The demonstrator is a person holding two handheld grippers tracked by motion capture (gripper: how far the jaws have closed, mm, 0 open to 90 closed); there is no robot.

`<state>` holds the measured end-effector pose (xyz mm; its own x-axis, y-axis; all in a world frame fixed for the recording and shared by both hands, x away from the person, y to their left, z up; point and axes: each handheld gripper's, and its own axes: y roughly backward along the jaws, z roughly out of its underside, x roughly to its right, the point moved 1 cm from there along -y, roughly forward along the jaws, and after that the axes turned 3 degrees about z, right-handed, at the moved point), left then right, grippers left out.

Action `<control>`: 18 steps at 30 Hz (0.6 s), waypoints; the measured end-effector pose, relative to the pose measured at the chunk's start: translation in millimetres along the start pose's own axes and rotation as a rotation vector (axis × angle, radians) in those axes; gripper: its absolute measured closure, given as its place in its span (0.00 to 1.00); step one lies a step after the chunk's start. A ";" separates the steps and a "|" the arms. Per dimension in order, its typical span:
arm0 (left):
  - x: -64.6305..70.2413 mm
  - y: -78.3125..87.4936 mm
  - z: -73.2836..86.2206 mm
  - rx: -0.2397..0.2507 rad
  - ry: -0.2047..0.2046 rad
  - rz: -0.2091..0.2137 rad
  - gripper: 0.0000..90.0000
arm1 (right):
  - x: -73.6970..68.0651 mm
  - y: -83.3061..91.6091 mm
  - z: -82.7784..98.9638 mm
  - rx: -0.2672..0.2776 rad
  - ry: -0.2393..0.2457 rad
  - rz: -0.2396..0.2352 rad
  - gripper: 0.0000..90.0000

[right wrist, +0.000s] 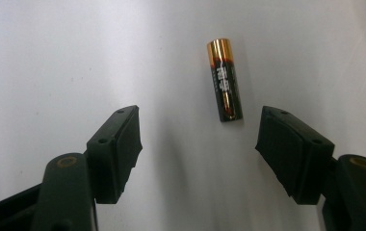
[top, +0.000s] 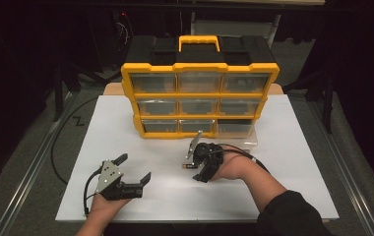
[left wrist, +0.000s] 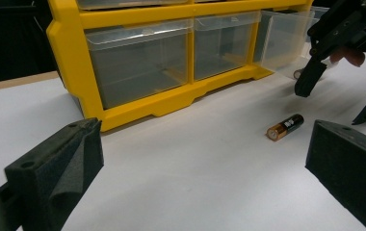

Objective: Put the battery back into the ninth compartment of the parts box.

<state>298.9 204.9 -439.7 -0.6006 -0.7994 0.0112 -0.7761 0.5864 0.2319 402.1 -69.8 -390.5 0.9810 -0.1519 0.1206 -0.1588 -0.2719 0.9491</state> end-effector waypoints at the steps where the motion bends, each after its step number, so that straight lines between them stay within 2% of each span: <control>1: 0.0 0.1 0.0 0.000 0.000 0.000 0.00 | 0.0 -1.2 -1.3 0.003 0.000 -0.001 0.38; 18: -0.5 0.6 -0.3 0.002 -0.003 0.003 0.00 | 2.5 -22.4 -15.0 -0.022 -0.015 -0.010 0.48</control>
<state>298.8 205.6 -439.2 -0.6036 -0.7972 0.0086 -0.7748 0.5891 0.2295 409.7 -49.9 -407.1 0.9808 -0.1633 0.1067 -0.1461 -0.2525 0.9565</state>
